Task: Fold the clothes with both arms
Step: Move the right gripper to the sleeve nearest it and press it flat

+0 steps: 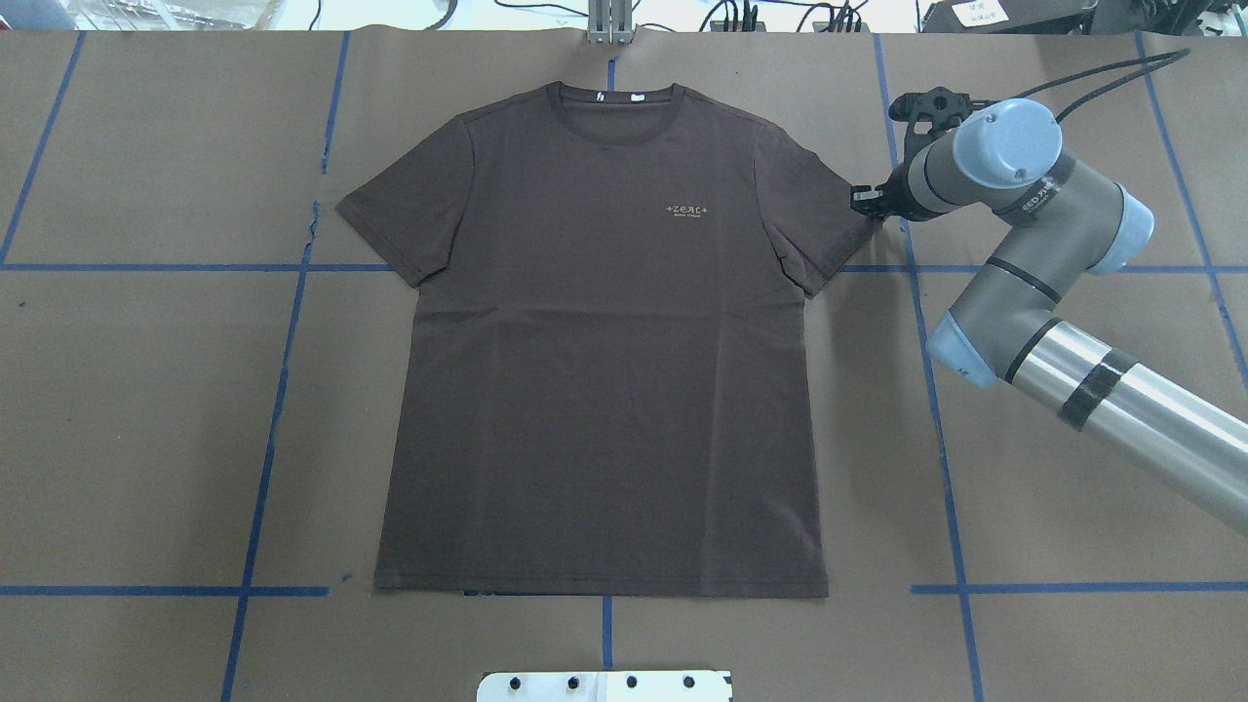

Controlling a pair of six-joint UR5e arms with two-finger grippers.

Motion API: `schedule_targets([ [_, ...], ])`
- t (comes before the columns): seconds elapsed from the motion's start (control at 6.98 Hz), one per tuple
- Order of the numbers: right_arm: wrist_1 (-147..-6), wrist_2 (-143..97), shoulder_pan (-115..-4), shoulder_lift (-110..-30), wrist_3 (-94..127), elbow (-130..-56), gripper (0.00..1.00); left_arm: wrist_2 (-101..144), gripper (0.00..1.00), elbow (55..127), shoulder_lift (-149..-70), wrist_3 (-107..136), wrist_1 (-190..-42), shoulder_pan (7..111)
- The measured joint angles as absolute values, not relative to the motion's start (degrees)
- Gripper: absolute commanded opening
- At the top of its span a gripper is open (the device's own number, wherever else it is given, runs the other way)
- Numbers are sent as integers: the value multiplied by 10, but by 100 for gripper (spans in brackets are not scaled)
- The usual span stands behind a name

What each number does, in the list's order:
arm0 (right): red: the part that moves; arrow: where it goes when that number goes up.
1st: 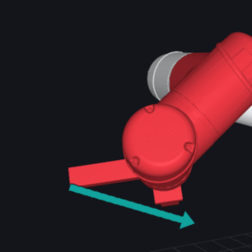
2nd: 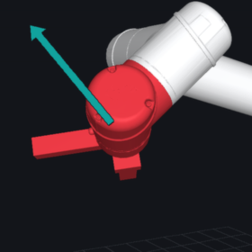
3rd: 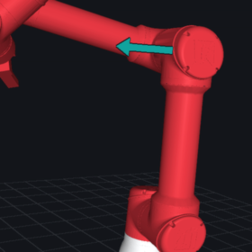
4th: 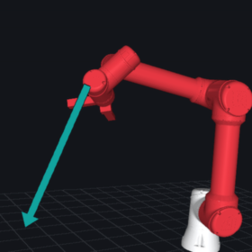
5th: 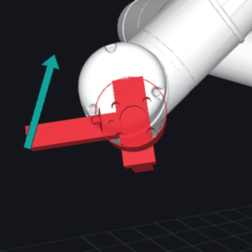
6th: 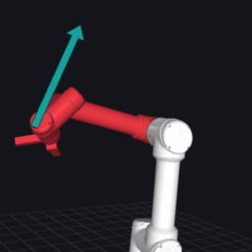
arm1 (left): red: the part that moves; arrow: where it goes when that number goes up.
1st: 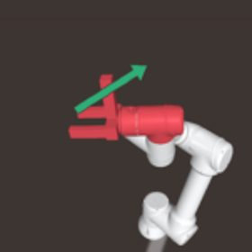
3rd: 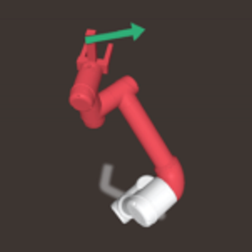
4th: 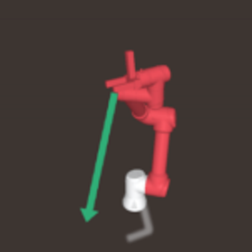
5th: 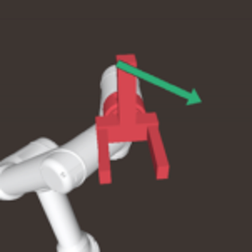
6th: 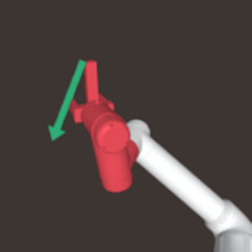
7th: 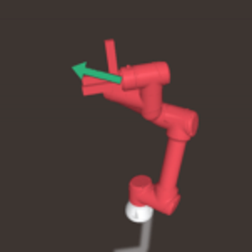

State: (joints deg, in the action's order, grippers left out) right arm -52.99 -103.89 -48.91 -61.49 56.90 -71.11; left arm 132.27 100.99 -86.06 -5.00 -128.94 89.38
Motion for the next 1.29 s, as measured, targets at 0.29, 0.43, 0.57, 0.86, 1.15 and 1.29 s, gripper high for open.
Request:
schedule_targets([
  [0.29,-526,-1038,-492,-615,570,-709,0,1323,100,1010,-860,-50,-1289,894],
  [0.43,-526,-1040,-497,-614,569,-709,30,1323,100,1010,-860,-50,-1289,894],
  [0.57,-525,-1041,-504,-614,567,-709,36,1323,100,1010,-860,-50,-1289,894],
  [0.86,-525,-1043,-509,-613,568,-708,39,1323,100,1010,-860,-49,-1289,894],
  [1.15,-525,-1043,-508,-612,569,-707,38,1323,100,1010,-860,-49,-1289,894],
  [1.29,-525,-1043,-506,-612,569,-706,39,1323,100,1010,-860,-49,-1288,894],
])
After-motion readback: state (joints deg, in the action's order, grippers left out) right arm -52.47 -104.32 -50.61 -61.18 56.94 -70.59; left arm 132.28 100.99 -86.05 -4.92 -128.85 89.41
